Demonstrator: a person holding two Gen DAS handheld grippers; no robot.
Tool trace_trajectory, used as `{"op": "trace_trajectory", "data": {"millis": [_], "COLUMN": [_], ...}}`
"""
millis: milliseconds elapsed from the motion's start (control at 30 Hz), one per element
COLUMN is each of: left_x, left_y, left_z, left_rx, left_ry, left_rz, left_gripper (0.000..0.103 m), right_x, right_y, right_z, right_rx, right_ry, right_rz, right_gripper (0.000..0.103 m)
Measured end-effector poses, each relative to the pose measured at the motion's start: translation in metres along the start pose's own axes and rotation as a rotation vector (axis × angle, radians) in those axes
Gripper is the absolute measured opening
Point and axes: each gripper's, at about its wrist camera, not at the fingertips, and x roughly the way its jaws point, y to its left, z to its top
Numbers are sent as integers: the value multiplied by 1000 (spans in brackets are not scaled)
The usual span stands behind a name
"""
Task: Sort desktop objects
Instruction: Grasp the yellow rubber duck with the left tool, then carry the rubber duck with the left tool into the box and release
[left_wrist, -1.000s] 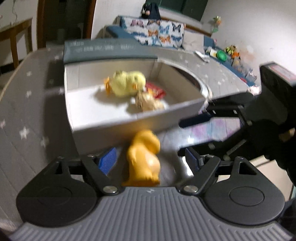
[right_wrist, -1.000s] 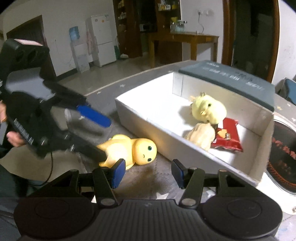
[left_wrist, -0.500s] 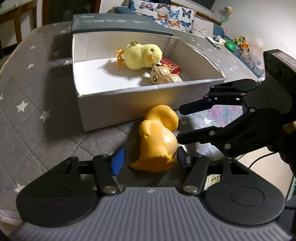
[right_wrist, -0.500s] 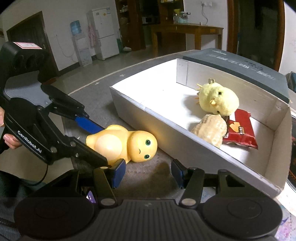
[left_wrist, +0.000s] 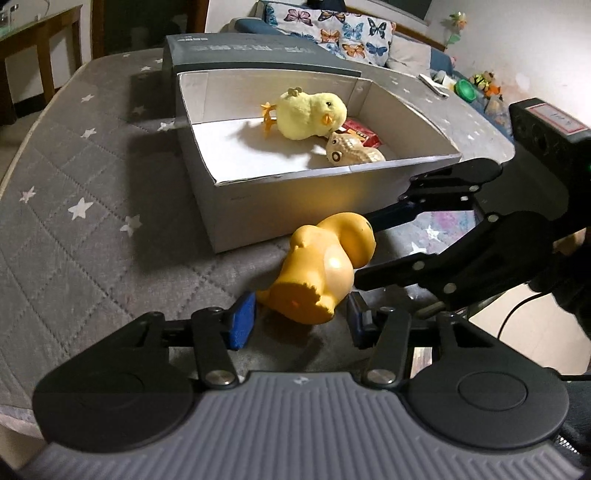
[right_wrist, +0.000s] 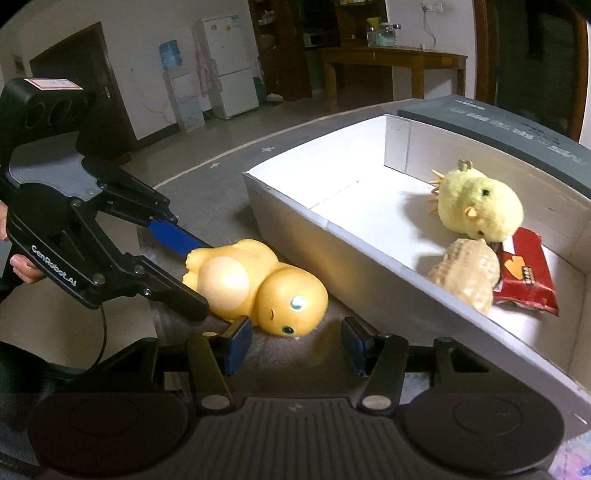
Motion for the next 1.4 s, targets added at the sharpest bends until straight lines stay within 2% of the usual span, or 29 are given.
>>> {"op": "trace_trajectory", "data": {"millis": [200, 300, 467, 633, 767, 833, 867, 933, 967, 1033, 1100, 1167, 1300, 1400], "left_x": [2, 3, 2, -16, -39, -46, -49, -46, -40, -31, -29, -33, -38, -34], "left_y": [0, 2, 0, -6, -17, -25, -30, -38, -40, -36, -32, -28, -20, -17], "left_z": [3, 3, 3, 8, 25, 40, 48, 64, 70, 75, 72, 64, 46, 35], "left_rx": [-32, -47, -51, -42, -21, -2, 7, 53, 69, 49, 47, 58, 49, 34], "left_ry": [-7, -12, -24, -58, -112, -151, -169, -211, -224, -208, -195, -190, -158, -118], "left_rz": [-19, -23, -10, -10, -25, -51, -64, -22, -6, -26, -36, -13, -1, -6], "left_gripper": [53, 53, 53, 53, 53, 53, 52, 51, 51, 51, 51, 51, 52, 57], "right_x": [0, 0, -1, -21, -49, -64, -68, -70, -70, -72, -77, -82, -73, -56], "right_y": [6, 9, 15, 24, 29, 29, 29, 20, 12, -1, -4, 1, 14, 21], "right_z": [0, 0, 1, 8, 24, 37, 44, 55, 57, 56, 48, 36, 17, 7], "right_rx": [-22, -33, -50, -45, -39, -42, -45, -27, 3, 55, 71, 58, 13, 3], "right_ry": [-3, -4, -8, -38, -80, -116, -127, -143, -150, -165, -173, -166, -105, -57], "right_rz": [-7, -11, -17, -21, -38, -29, -56, -113, -111, -98, -82, -66, -26, 2], "right_gripper": [51, 45, 44, 44, 43, 36, 36, 36, 36, 36, 36, 45, 48, 56]}}
